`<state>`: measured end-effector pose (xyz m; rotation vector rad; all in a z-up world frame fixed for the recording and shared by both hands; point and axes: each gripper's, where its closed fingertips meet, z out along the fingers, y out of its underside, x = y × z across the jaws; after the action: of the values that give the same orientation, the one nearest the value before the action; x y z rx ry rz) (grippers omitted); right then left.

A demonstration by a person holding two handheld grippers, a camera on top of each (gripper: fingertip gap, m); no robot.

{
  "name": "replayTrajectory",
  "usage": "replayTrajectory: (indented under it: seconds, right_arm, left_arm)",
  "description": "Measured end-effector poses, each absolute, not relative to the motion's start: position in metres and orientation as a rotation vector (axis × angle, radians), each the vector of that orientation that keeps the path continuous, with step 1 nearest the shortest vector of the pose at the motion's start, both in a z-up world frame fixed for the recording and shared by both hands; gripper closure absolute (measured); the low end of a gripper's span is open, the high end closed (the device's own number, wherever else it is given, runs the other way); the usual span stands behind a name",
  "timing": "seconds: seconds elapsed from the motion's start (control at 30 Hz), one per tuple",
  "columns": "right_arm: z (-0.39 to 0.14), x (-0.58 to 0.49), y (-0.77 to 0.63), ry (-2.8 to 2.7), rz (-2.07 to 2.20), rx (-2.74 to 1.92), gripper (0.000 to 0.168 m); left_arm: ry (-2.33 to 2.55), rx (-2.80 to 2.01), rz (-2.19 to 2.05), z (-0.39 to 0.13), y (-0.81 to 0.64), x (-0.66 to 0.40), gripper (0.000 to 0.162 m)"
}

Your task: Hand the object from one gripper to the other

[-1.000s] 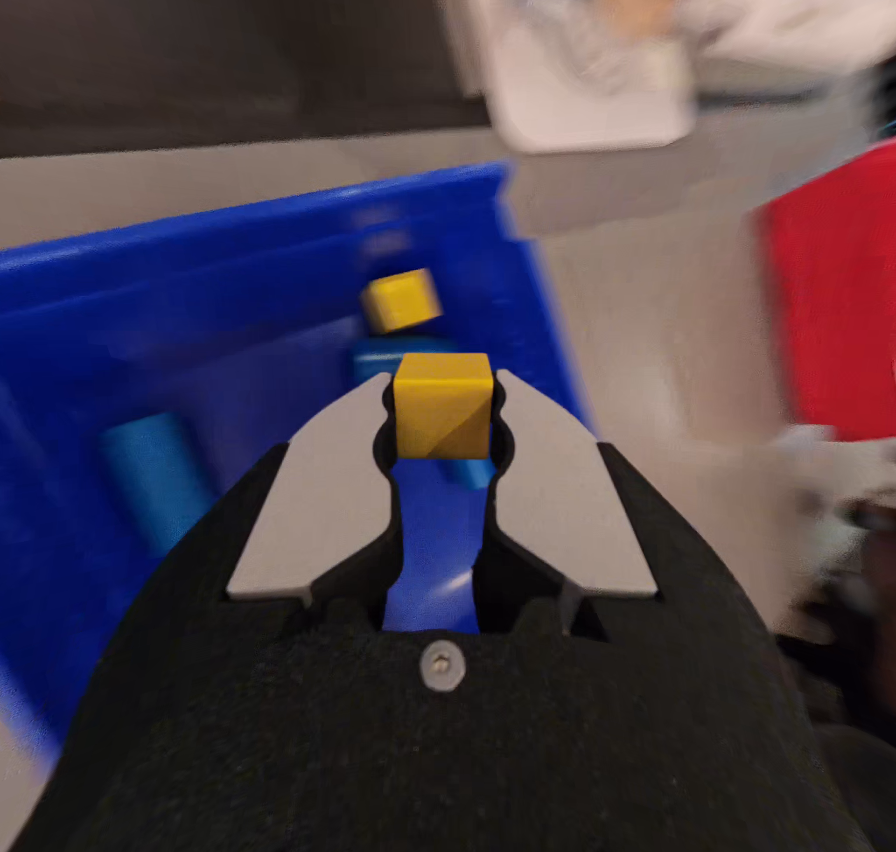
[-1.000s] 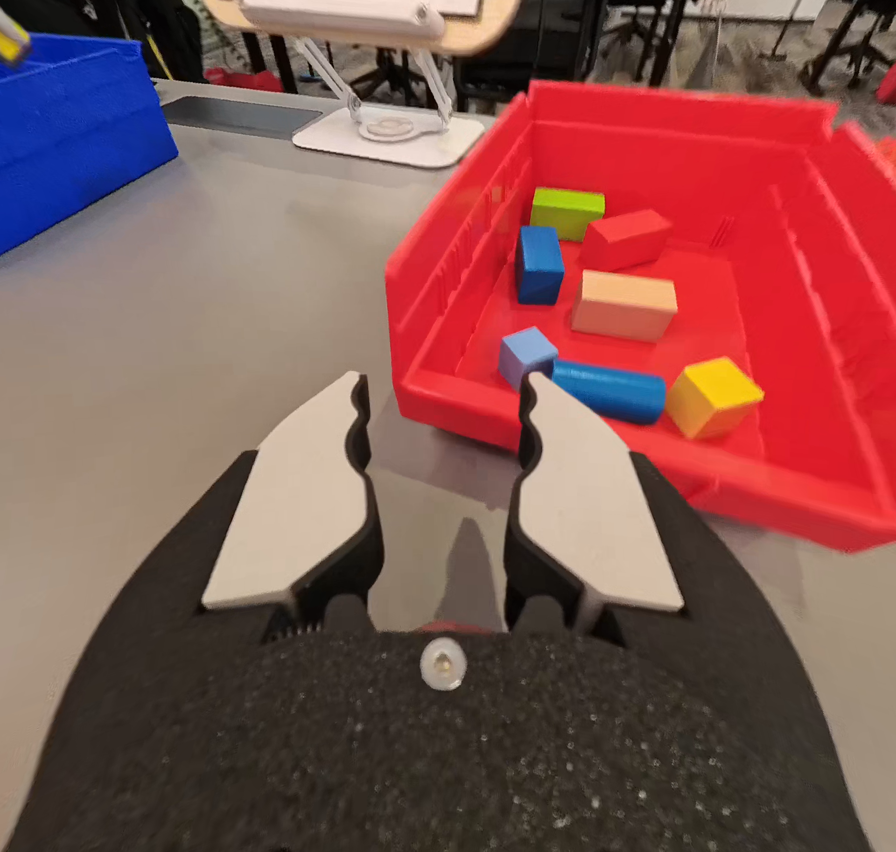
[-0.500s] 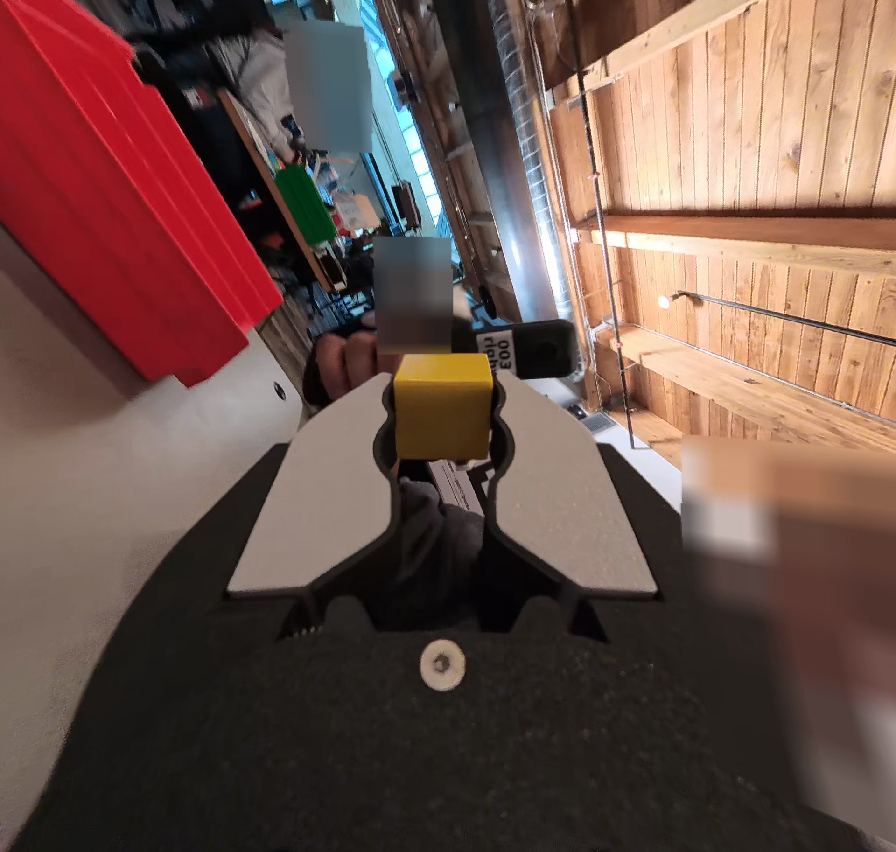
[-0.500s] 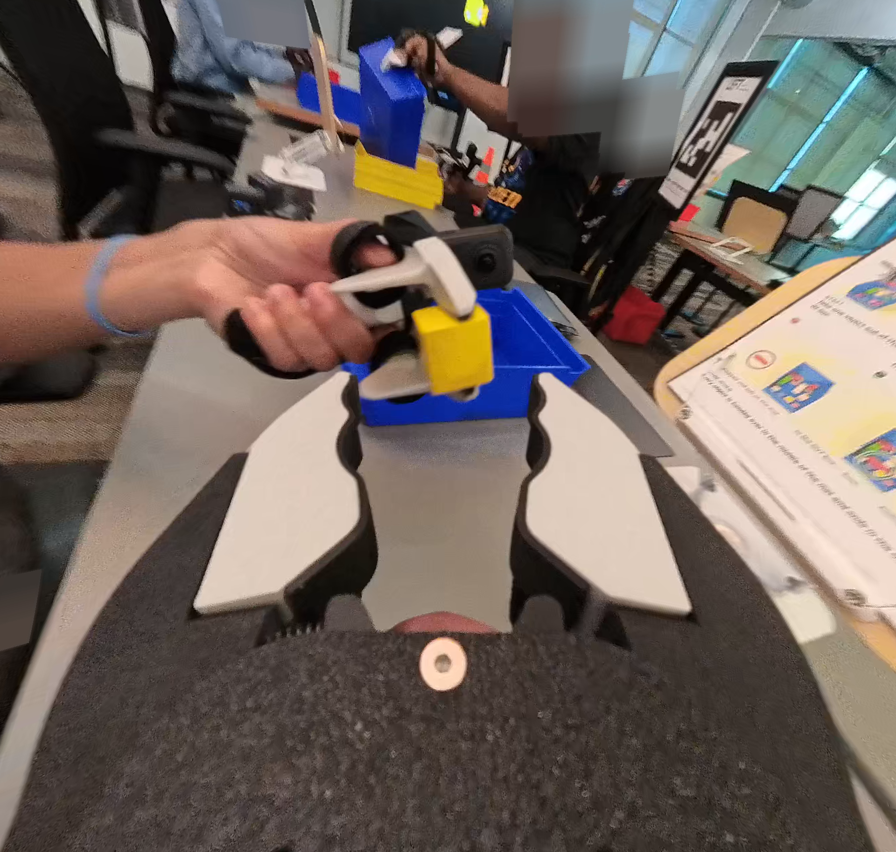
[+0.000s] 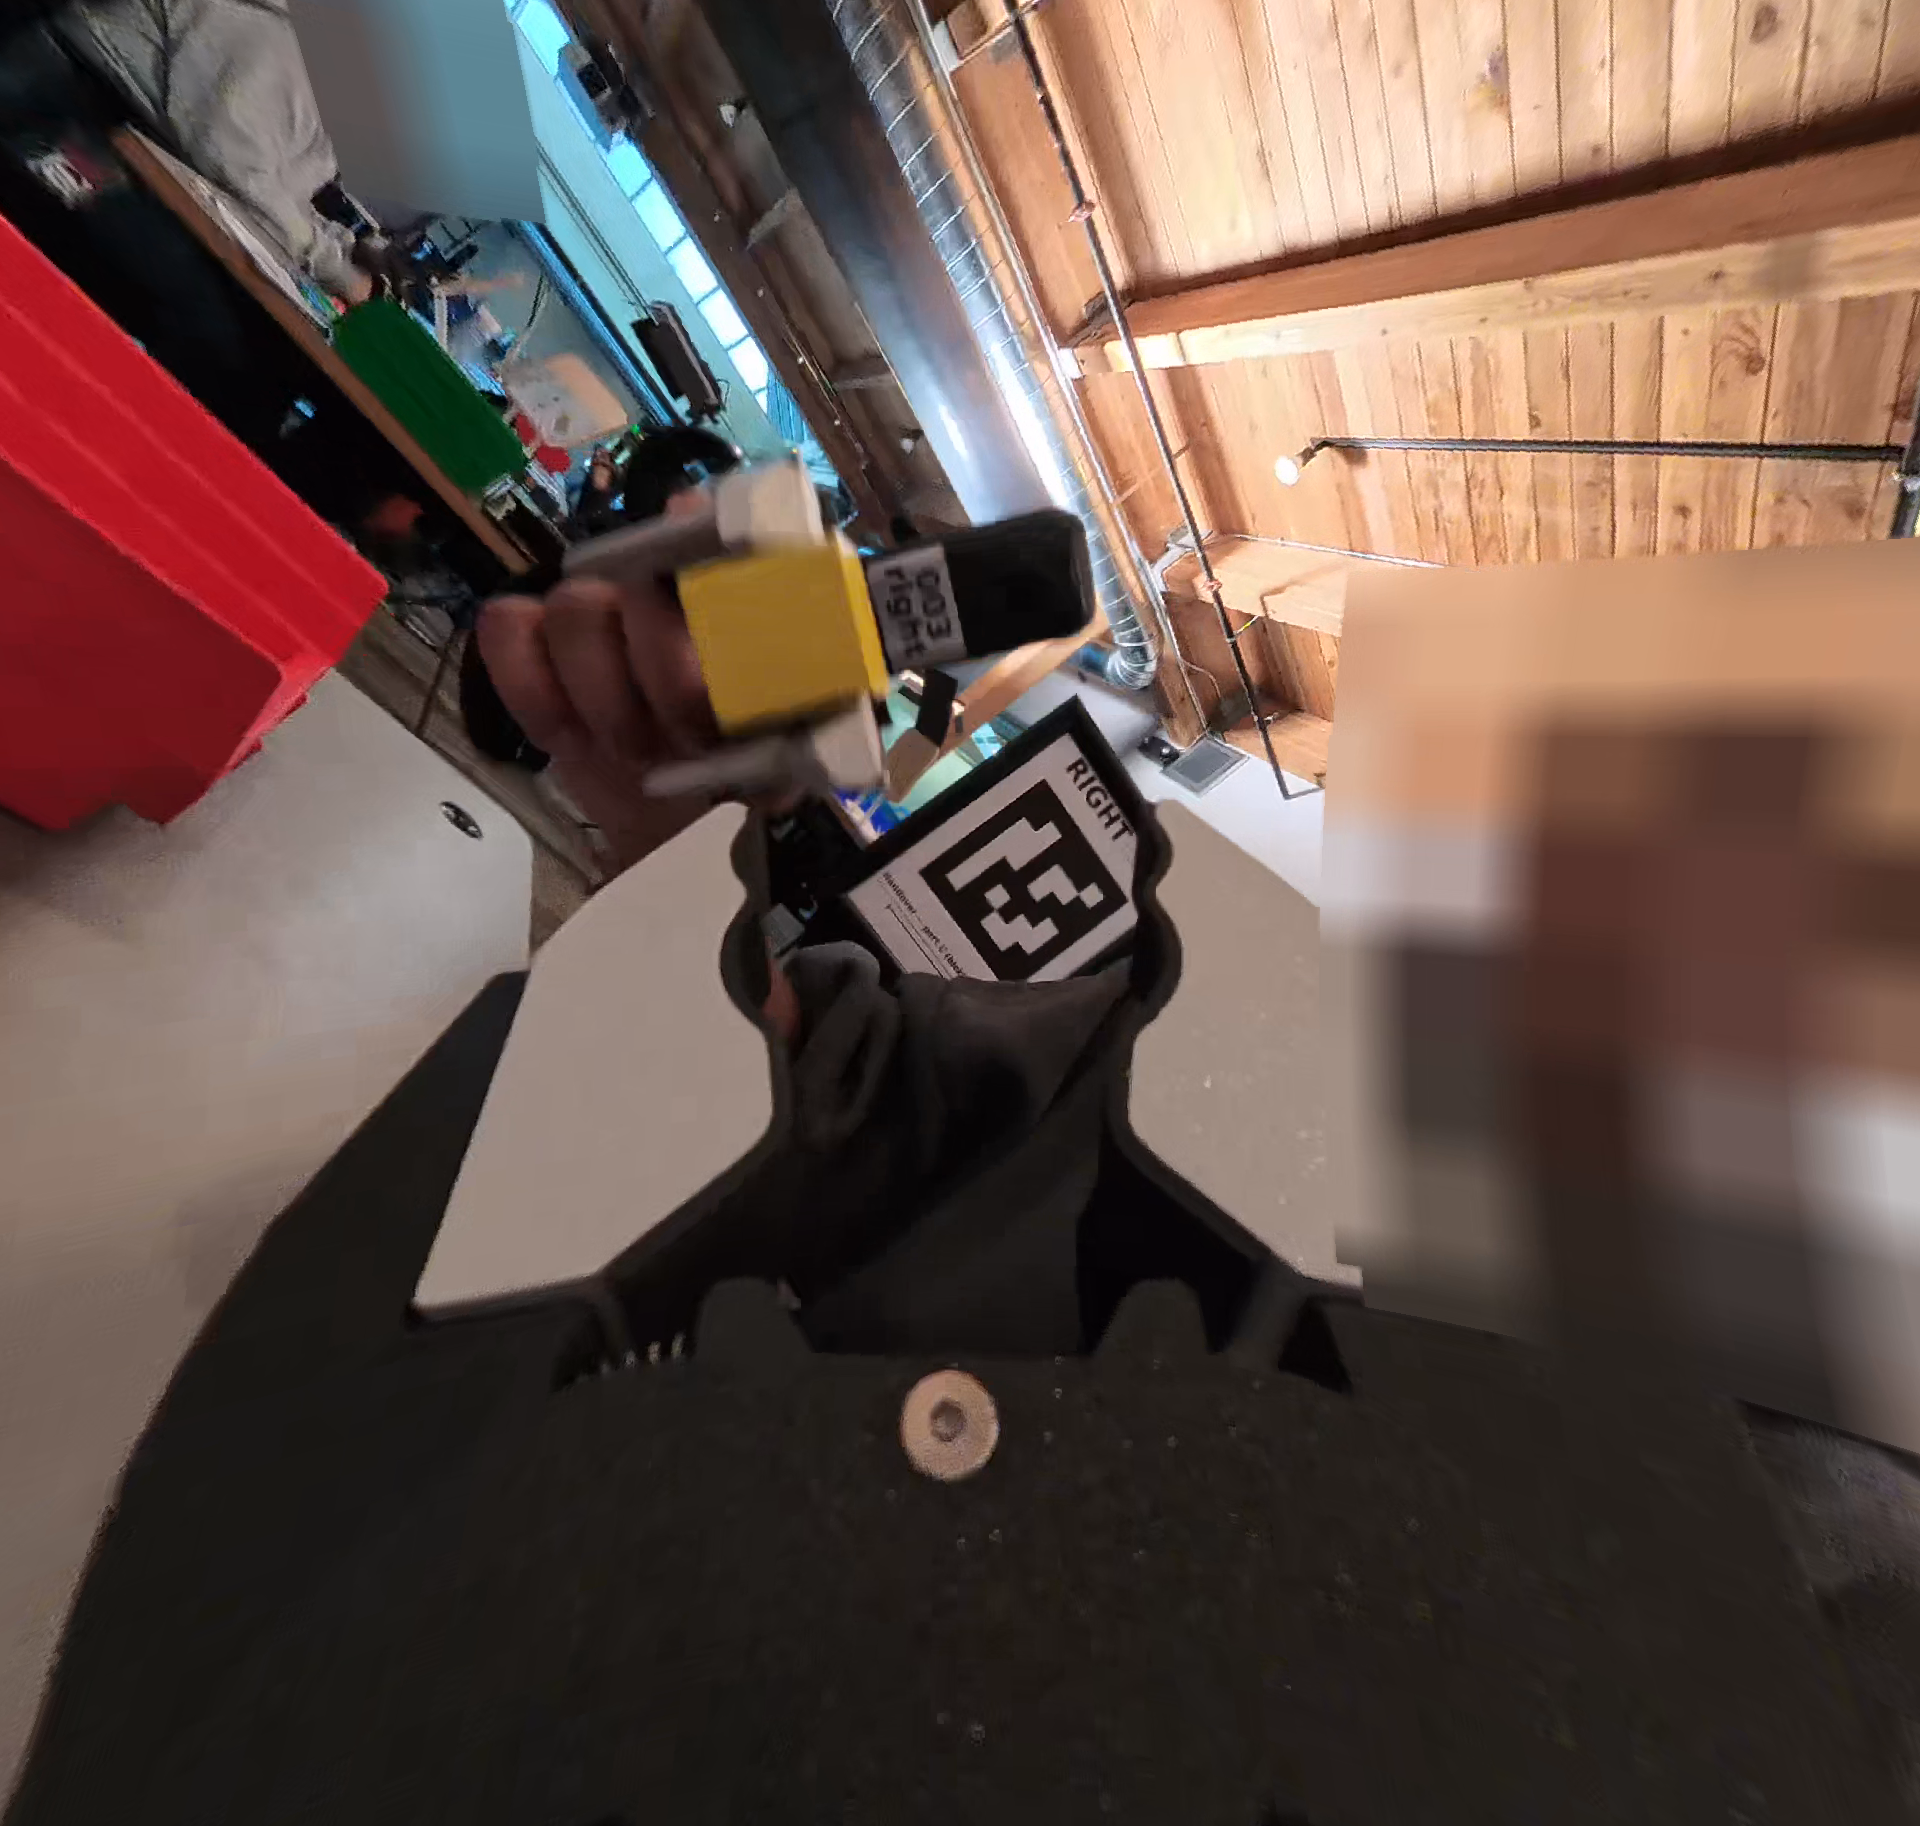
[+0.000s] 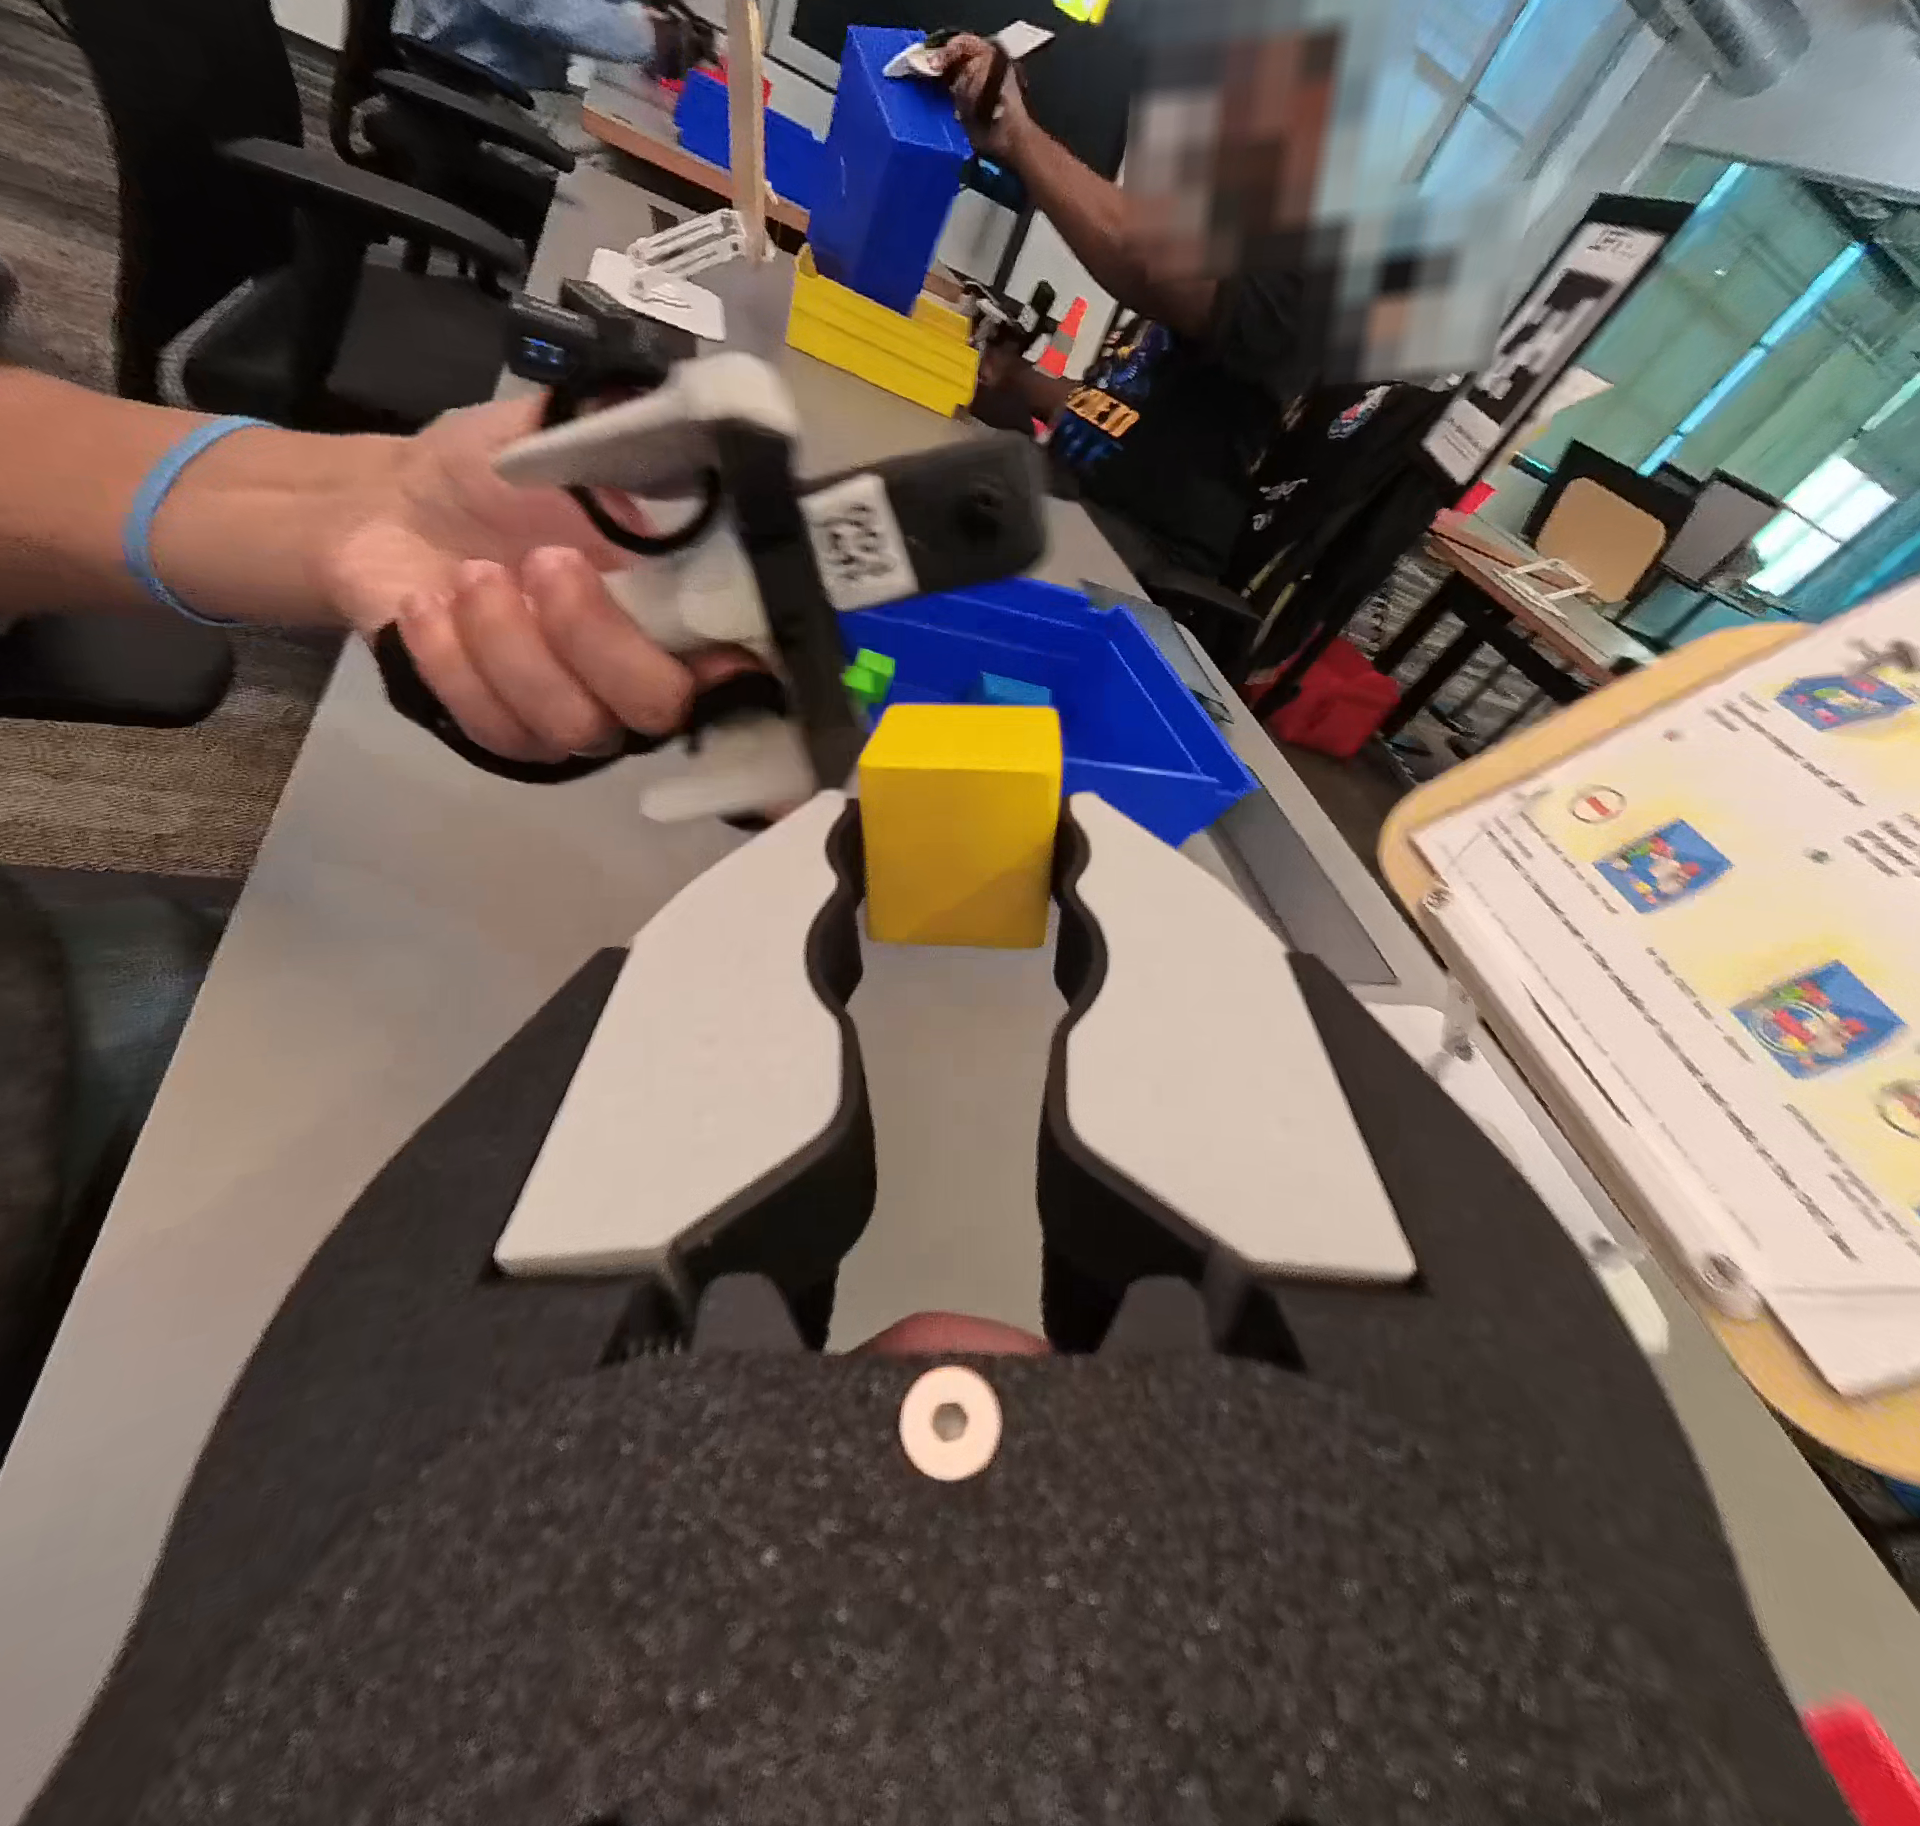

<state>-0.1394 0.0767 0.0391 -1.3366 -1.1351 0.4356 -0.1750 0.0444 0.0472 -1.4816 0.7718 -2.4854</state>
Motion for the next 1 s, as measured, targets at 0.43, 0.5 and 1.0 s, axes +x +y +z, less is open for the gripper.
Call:
replayTrajectory:
  seconds: [0.43, 0.5, 1.0]
  right_arm:
    - [-0.032, 0.167, 0.130, -0.173, 0.123, -2.289, 0.134]
    - [-0.071, 0.180, 0.130, -0.115, 0.086, -2.461, 0.134]
    - [-0.194, 0.185, 0.131, 0.038, 0.101, -2.970, 0.134]
  left_arm:
    - [0.825, -1.917, -1.546, -0.113, 0.035, -0.254, 0.110]
    - [0.862, -1.904, -1.554, -0.111, 0.030, -0.249, 0.110]
    - [0.965, -1.940, -1.482, -0.122, 0.020, -0.238, 0.110]
